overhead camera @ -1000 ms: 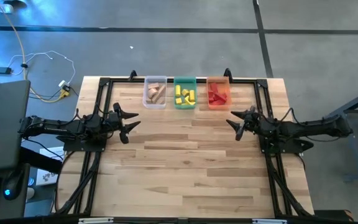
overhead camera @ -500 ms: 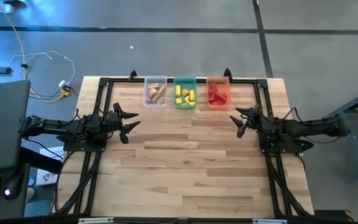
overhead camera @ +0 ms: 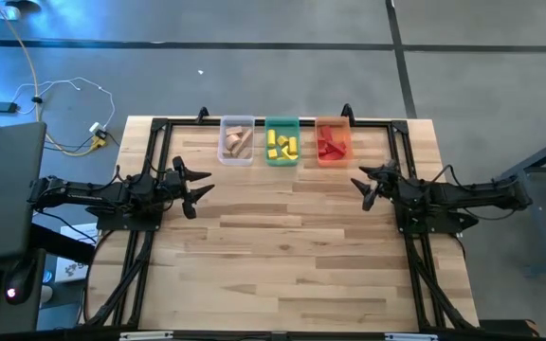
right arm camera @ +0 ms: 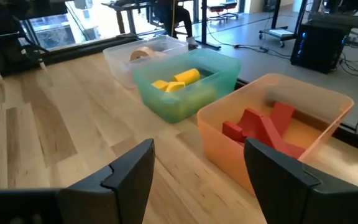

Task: Sort & place blocks by color
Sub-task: Return to Home Position

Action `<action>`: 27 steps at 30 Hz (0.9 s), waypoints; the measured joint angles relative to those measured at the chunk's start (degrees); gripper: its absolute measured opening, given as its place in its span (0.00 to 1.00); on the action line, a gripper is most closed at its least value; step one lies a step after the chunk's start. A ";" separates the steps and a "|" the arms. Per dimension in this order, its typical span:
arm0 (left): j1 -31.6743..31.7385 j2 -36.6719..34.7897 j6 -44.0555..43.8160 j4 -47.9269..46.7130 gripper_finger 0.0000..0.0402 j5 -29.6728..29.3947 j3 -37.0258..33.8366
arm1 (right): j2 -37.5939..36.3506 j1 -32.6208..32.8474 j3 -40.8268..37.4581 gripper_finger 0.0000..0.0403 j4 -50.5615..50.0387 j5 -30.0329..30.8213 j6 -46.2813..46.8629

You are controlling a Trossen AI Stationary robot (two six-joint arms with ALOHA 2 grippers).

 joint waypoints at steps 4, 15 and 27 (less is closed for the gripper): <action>0.00 -0.01 -0.02 0.00 0.42 0.00 0.00 | 0.00 -0.22 0.00 0.58 0.00 -0.32 -1.08; 0.00 -0.02 -0.02 -0.02 0.42 0.00 0.00 | 0.00 -0.22 -0.02 0.58 0.00 -5.48 -2.34; 0.00 -0.02 0.00 -0.02 0.42 0.00 0.00 | 0.00 -0.22 -0.04 0.58 0.02 -5.98 -2.54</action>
